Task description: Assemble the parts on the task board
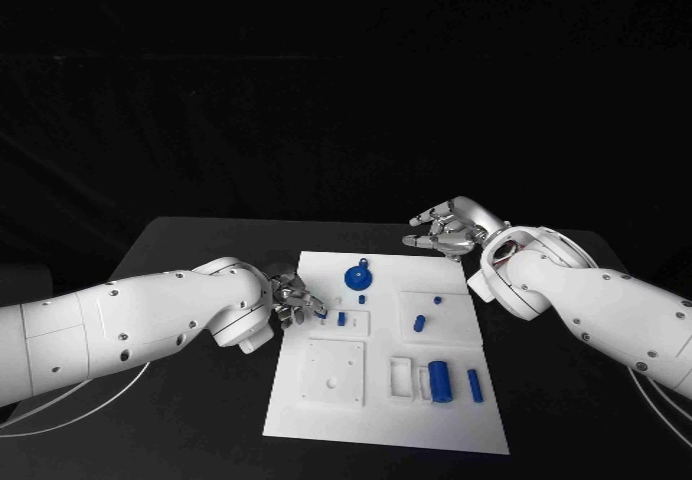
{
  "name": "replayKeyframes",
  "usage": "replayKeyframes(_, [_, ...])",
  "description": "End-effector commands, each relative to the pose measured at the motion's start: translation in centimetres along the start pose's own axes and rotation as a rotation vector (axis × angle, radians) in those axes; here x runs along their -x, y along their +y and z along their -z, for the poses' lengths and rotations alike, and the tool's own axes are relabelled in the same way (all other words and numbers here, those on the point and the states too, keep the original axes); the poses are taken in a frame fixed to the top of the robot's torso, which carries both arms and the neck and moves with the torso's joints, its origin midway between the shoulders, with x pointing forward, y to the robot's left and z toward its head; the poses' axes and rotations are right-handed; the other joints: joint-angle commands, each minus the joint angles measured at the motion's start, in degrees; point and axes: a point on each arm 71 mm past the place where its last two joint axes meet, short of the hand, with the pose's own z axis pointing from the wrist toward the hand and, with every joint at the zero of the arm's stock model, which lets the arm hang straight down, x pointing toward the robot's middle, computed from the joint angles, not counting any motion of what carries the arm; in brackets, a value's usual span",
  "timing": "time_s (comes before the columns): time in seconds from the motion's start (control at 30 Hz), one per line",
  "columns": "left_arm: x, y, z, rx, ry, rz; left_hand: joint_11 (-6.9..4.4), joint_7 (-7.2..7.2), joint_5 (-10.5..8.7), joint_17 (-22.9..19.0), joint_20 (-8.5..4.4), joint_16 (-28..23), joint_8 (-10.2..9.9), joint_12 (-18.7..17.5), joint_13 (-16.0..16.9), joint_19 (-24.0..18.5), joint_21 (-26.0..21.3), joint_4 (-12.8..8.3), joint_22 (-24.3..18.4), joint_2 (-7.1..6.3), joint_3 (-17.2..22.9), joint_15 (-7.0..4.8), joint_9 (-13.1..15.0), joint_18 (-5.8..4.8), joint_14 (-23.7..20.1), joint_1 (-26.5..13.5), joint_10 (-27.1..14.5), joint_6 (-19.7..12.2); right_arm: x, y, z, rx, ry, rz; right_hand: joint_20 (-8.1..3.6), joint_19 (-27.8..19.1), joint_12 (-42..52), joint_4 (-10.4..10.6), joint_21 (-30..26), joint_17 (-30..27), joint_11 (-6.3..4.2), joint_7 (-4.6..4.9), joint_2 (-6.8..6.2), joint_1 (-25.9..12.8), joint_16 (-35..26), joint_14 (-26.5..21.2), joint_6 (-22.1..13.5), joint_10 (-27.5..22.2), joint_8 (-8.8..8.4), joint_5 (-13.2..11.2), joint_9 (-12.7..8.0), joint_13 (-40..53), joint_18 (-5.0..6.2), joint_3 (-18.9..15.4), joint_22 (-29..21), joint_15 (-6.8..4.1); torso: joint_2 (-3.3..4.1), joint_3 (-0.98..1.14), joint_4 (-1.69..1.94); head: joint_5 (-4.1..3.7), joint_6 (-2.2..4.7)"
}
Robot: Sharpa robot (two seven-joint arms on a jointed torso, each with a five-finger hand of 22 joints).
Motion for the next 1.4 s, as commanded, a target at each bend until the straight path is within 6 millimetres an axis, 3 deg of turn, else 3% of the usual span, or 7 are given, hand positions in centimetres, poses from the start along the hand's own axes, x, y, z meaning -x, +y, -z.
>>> replayKeyframes(0.03, [-0.19,-0.23,-0.04,-0.017,-0.002,-0.023,-1.94,-4.60,0.23,0.07,-0.13,-0.19,0.23,0.30,-0.06,-0.12,0.31,-0.71,1.11,0.54,1.09,-0.75,7.41,-0.15,0.79,0.15,2.49,7.38,-0.06,0.08,0.01,0.010,0.007,-0.002,0.00,-0.05,-0.39,0.18,-0.35,-0.19,0.16,0.02,0.21,-0.06,-0.32,-0.30,-0.07,-0.40,-0.09,0.21,0.02,-0.08,0.59,-0.05,5.02,0.00,0.03,-0.01,-0.03,-0.05,-0.07])
replayKeyframes(1.4, [-1.03,0.24,-0.48,-0.001,0.020,-0.153,-1.85,-4.79,-0.21,0.15,-0.12,-0.43,0.73,0.59,-0.21,-0.17,0.42,-0.11,1.07,0.34,0.91,-0.74,8.77,-0.17,0.85,0.35,2.48,7.56,0.01,-0.06,0.03,0.005,0.009,-0.004,-0.03,0.06,-0.47,0.25,-1.90,-1.21,0.14,0.02,0.25,-0.04,-1.11,-0.42,-0.12,-0.41,-0.09,0.23,0.02,-0.45,0.64,-0.05,4.83,-0.02,0.02,-0.02,0.03,-0.34,-0.63])
